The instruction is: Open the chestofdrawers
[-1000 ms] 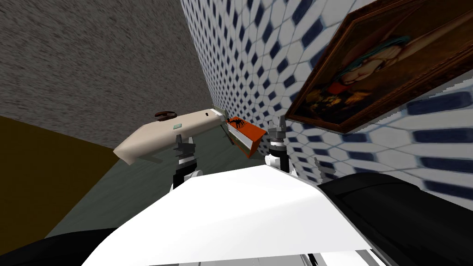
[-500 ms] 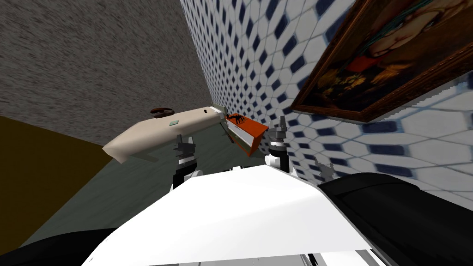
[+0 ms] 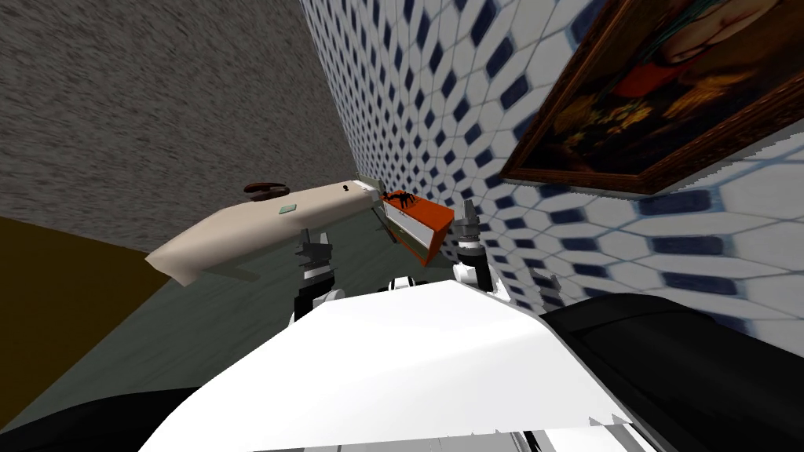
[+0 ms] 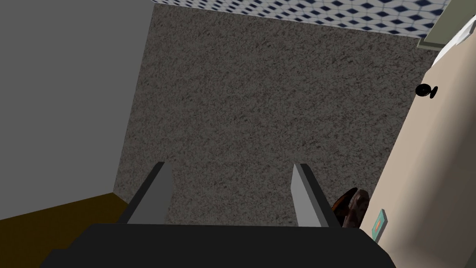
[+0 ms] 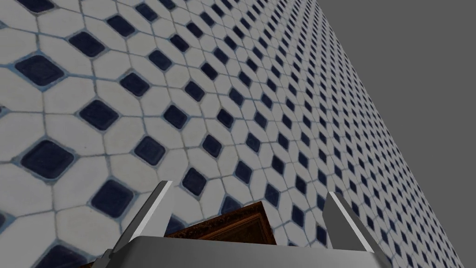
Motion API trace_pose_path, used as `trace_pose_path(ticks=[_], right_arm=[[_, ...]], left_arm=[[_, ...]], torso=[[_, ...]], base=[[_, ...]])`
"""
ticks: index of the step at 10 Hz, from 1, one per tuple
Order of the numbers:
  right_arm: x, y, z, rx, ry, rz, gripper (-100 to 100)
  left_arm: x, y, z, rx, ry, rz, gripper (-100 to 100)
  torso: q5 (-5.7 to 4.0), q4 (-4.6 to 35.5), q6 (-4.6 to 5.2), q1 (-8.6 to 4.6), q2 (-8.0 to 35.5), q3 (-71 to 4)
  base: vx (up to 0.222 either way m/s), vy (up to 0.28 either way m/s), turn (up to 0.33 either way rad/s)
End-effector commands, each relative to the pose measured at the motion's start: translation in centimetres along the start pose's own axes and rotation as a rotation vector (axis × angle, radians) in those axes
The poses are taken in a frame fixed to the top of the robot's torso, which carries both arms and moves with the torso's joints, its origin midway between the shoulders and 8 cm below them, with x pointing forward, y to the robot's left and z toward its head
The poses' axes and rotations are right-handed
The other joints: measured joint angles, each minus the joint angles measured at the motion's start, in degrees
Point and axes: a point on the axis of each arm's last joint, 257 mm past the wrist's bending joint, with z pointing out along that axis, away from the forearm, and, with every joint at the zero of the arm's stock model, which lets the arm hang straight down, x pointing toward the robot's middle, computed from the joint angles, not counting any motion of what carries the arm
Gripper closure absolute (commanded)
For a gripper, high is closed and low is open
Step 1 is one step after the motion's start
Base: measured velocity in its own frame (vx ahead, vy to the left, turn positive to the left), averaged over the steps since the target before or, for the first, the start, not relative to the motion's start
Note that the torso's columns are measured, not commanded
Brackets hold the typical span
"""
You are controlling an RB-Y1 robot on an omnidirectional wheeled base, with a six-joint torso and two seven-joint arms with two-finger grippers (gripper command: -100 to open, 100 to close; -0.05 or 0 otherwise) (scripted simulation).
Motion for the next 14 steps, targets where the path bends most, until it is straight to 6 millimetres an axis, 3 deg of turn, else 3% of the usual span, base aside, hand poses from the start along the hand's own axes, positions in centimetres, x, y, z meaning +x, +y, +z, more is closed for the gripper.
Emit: trace_pose_path(ticks=[1, 6, 14], right_arm=[[1.3, -1.3, -0.3, 0.006, 0.088, -0.173, -100], [3.0, -3.3, -1.0, -0.002, 0.208, -0.424, -100], [5.2, -8.1, -3.1, -0.052, 0.437, -0.875, -100]], left_arm=[[0.0, 0.0, 0.0, 0.000, 0.000, 0.000, 0], [0.0, 0.0, 0.0, 0.000, 0.000, 0.000, 0], [0.0, 0.0, 0.0, 0.000, 0.000, 0.000, 0]], torso=[[-0.01, 0.04, 0.00, 0.00, 0.09, 0.04], [-0.01, 0.07, 0.02, 0.00, 0.17, 0.09], [-0.01, 0.08, -0.01, -0.05, 0.22, 0.12]], base=[[0.127, 0.101, -0.103], [0.094, 0.084, -0.082], [0.090, 0.086, -0.076]])
